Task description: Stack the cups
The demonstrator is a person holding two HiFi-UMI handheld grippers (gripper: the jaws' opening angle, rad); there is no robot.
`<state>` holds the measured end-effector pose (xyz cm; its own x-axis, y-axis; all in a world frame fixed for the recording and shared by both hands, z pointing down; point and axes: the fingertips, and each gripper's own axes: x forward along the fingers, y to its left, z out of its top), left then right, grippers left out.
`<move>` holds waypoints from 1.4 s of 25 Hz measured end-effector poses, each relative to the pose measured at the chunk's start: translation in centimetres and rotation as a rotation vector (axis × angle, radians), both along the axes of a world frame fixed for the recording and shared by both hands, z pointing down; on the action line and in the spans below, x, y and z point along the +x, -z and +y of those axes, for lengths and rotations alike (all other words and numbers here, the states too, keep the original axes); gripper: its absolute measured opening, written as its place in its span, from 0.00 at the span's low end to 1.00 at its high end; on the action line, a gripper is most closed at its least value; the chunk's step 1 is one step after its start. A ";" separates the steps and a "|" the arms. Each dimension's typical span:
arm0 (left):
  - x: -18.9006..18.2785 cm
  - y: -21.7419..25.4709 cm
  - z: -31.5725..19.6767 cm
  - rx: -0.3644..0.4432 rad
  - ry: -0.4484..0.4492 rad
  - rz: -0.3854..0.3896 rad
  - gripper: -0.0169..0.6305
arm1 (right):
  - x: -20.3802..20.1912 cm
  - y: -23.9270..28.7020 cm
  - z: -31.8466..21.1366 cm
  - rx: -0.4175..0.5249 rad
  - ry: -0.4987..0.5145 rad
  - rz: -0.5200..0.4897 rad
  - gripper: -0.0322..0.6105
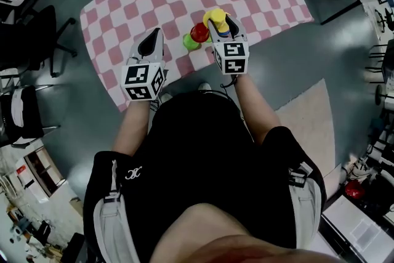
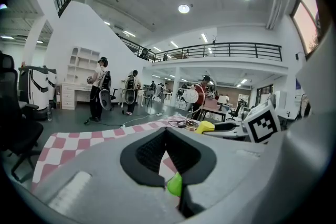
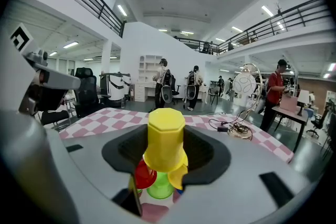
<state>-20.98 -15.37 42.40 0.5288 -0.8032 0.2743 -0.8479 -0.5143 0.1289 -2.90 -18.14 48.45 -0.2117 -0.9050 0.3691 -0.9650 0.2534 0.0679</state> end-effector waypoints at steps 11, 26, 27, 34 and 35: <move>-1.0 -0.4 0.3 -0.007 0.011 -0.009 0.05 | 0.1 -0.3 0.0 0.010 -0.039 0.008 0.38; 0.4 0.3 1.3 0.007 -0.021 -0.008 0.05 | 0.7 3.3 1.9 0.150 -0.044 -0.065 0.45; 0.6 0.4 1.3 0.011 -0.026 -0.007 0.05 | 0.9 4.1 2.1 0.173 -0.048 -0.068 0.45; 1.9 1.9 1.0 0.048 -0.050 0.007 0.05 | 2.4 10.0 3.4 0.341 -0.109 -0.072 0.05; 2.1 2.3 0.9 0.057 -0.053 0.008 0.05 | 2.6 10.6 3.5 0.354 -0.112 -0.070 0.05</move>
